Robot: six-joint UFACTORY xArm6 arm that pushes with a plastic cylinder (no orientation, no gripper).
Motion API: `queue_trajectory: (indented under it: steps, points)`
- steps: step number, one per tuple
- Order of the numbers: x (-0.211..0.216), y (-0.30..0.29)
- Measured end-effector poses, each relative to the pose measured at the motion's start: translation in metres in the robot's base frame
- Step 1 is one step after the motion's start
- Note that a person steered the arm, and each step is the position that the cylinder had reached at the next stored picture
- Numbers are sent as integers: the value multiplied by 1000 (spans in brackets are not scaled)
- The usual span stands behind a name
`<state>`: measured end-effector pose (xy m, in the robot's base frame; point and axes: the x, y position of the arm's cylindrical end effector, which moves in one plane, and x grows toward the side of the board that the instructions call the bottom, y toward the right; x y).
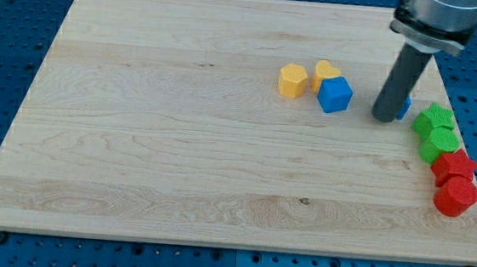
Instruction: Push the cube into the triangle
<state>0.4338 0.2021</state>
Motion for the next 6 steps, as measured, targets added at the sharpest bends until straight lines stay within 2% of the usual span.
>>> queue_trajectory:
  steps: [1, 3, 4, 6]
  points:
    - [-2, -1]
    - [4, -97]
    - [-11, -117]
    - [-39, -28]
